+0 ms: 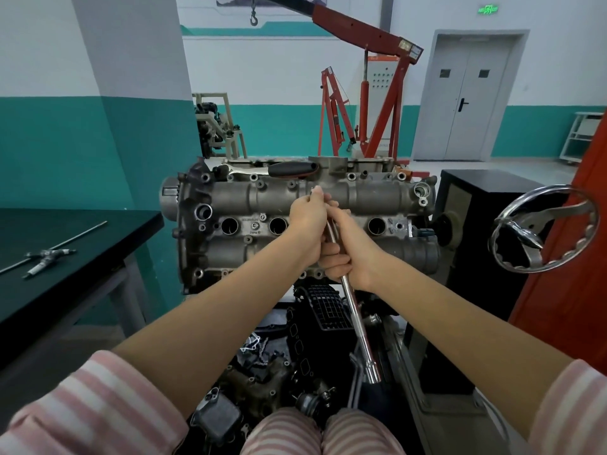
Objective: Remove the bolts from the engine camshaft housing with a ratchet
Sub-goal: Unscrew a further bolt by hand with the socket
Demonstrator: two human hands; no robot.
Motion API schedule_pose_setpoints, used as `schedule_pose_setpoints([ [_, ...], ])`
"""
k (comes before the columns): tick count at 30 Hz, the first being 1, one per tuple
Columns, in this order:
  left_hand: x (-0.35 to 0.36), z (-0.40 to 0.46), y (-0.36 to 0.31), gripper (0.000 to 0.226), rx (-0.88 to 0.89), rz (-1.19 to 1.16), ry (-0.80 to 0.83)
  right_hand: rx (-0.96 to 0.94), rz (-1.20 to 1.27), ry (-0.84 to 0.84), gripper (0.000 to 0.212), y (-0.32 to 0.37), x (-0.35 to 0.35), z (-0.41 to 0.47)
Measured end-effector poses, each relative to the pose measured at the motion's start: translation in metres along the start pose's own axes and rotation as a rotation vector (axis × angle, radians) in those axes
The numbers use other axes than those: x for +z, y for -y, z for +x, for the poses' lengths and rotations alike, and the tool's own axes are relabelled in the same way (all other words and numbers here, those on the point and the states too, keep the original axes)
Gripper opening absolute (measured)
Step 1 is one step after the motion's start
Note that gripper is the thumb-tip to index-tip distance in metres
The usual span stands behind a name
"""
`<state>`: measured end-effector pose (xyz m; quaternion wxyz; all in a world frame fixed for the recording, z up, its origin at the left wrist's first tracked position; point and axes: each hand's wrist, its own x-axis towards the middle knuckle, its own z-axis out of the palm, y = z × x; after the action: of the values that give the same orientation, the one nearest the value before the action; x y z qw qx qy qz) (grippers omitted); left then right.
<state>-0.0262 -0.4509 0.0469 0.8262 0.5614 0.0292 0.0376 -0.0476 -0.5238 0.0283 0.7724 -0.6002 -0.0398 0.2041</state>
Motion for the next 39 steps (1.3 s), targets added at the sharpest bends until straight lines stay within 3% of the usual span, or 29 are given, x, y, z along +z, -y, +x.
schedule_pose_setpoints([
  [4,-0.016,0.007,-0.021,0.027,0.080,-0.082,-0.063,0.027,0.033,0.023,0.051,-0.006,0.000,0.000],
  [7,-0.049,0.010,-0.044,0.023,0.022,-0.086,-0.031,-0.006,0.086,-0.021,0.045,-0.002,-0.006,0.003],
  [10,-0.085,0.005,-0.062,0.026,-0.056,0.037,0.076,-0.072,0.136,-0.071,0.044,0.008,-0.001,0.015],
  [12,-0.110,0.005,-0.080,0.028,-0.024,0.091,0.058,-0.173,0.051,-0.138,0.042,0.013,0.009,0.027],
  [17,-0.194,0.018,-0.135,0.023,0.123,0.208,-0.172,-0.411,-0.224,-0.279,0.040,0.011,0.028,0.061],
  [24,-0.326,0.047,-0.149,0.024,0.145,0.617,-0.503,-0.596,-0.424,-0.358,0.043,-0.013,0.039,0.092],
  [29,-0.372,0.066,-0.126,0.024,0.101,0.685,-0.572,-0.789,-0.719,-0.317,0.050,-0.018,0.074,0.092],
  [34,-0.388,0.068,-0.111,0.022,0.041,0.664,-0.592,-0.855,-0.666,-0.126,0.039,-0.011,0.151,0.104],
  [39,-0.410,0.055,-0.112,0.019,-0.014,0.711,-0.617,-0.965,-0.900,-0.003,0.040,-0.013,0.214,0.127],
])
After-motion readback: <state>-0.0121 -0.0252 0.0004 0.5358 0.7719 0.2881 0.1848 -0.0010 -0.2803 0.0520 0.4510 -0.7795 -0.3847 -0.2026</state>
